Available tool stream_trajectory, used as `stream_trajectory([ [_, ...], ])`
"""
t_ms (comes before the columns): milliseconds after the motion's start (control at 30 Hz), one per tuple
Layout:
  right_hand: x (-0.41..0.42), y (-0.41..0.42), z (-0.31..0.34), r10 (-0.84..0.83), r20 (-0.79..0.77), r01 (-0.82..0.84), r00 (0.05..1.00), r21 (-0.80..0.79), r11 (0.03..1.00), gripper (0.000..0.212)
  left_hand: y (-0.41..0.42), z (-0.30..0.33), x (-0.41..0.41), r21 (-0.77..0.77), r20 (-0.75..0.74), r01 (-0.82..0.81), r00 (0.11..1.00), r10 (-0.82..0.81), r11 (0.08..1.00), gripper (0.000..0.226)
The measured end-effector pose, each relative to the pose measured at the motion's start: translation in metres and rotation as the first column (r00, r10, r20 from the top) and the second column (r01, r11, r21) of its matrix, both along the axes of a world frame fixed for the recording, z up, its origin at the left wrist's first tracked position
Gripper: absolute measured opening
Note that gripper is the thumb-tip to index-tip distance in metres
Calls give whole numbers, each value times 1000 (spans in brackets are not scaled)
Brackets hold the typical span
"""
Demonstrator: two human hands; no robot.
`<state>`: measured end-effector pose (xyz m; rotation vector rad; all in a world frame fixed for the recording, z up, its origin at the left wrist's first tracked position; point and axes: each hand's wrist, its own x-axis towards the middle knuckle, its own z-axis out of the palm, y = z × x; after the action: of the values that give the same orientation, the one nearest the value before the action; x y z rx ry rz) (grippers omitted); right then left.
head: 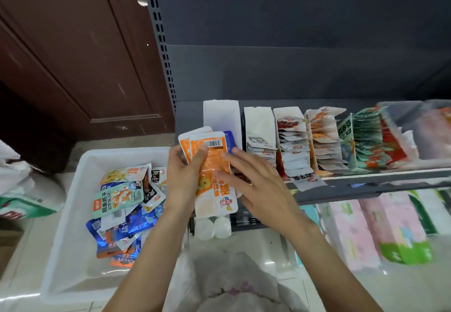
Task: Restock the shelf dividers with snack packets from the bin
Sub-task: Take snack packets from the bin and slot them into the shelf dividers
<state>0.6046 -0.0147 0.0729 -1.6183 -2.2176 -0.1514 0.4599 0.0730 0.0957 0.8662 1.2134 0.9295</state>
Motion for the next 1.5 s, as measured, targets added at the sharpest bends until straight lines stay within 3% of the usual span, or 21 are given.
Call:
stream_trajectory([
  [133, 11, -15, 0, -41, -65, 45, 997, 64, 997, 37, -2, 4, 19, 26, 16, 175, 984, -176, 984, 25],
  [333, 34, -46, 8, -191, -141, 207, 971, 106, 973, 28, -10, 6, 43, -58, 207, 424, 891, -405, 904, 30],
  [533, 48, -73, 3, -327, -233, 386, 916, 281, 879, 13, -24, 2, 80, -37, 108, 463, 883, -457, 885, 40],
  [733, 100, -95, 2, -259, -332, 337, 907, 203, 919, 9, -41, 3, 116, 20, 66, 421, 904, -421, 907, 27],
  [800, 123, -104, 9, -273, -486, 408, 830, 196, 892, 7, -45, 5, 128, 43, 50, 374, 925, -376, 926, 26],
  [933, 184, -114, 24, -330, -828, 670, 453, 71, 739, 13, -49, 12, 149, 50, -12, 347, 938, -347, 936, 36],
  [1000, 217, -105, 29, -345, -870, 709, 351, 6, 706, 13, -50, 13, 158, 40, -50, 315, 948, -313, 948, 36],
  [1067, 244, -86, 35, -365, -861, 720, 353, 2, 694, 4, -51, 14, 166, 33, -74, 277, 959, -274, 960, 35],
  [1133, 266, -62, 39, -360, -855, 712, 372, 14, 702, 8, -53, 13, 174, 35, -93, 247, 966, -243, 968, 34],
  [1333, 299, 18, 25, -311, -856, 523, 413, -56, 850, 17, -58, 10, 199, 47, -118, 214, 971, -207, 976, 39],
  [1500, 299, 44, 6, -340, -638, 328, 690, -144, 934, 19, -52, 6, 201, 45, -93, 213, 974, -208, 976, 49],
])
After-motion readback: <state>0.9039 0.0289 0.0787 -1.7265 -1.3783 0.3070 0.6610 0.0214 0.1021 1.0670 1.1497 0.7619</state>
